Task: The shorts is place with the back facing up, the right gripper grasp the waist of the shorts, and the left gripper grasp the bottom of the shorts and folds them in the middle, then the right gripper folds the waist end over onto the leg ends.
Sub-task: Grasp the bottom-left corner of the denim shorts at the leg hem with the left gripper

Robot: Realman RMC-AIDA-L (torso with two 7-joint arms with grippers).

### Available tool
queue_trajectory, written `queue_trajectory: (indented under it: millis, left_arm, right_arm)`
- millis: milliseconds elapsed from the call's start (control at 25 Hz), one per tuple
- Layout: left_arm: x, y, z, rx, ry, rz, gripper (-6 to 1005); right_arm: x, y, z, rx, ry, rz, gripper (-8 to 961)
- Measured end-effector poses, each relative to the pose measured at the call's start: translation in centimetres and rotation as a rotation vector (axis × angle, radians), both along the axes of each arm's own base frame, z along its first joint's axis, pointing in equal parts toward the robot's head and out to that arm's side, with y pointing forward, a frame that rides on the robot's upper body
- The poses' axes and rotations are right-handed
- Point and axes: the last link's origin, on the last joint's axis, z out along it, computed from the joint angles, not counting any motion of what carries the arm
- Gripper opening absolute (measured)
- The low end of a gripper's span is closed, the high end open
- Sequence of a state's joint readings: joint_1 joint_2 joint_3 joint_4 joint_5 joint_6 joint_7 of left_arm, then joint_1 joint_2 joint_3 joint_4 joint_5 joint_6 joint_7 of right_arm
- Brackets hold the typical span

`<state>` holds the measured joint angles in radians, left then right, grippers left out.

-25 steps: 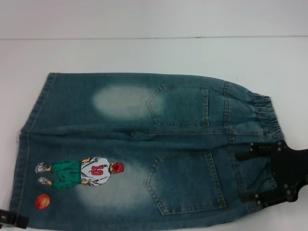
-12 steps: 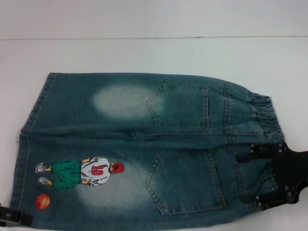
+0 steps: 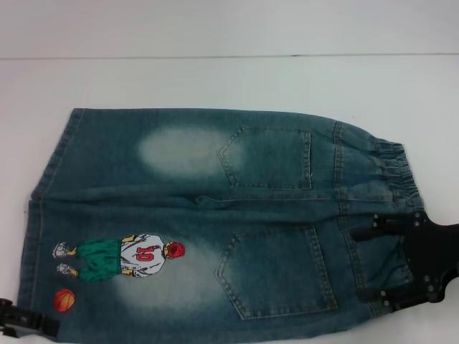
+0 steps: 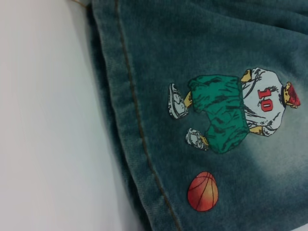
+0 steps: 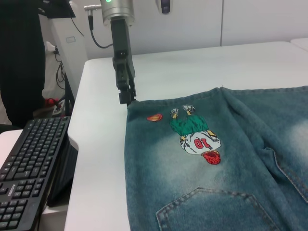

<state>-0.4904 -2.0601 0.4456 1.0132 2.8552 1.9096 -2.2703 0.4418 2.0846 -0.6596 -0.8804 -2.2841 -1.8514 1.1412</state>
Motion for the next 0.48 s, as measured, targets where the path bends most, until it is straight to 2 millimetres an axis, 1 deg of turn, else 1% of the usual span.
queue_trajectory:
  millis: [160, 400, 480]
  left_arm:
    - [0.1, 0.2, -0.1, -0.001, 0.003, -0.003, 932]
    - [0.4, 1.0, 0.0, 0.023, 0.009, -0.028, 802]
    - [0.4, 1.4, -0.1, 0.031, 0.017, -0.032, 708]
  right_arm:
    - [0.1, 0.0, 0.0, 0.002, -0.001, -0.003, 912]
    - [0.1, 0.0, -0.1, 0.003, -0.001, -0.008, 912]
    - [0.2, 0.0, -0.1, 0.004, -0.001, -0.01, 912]
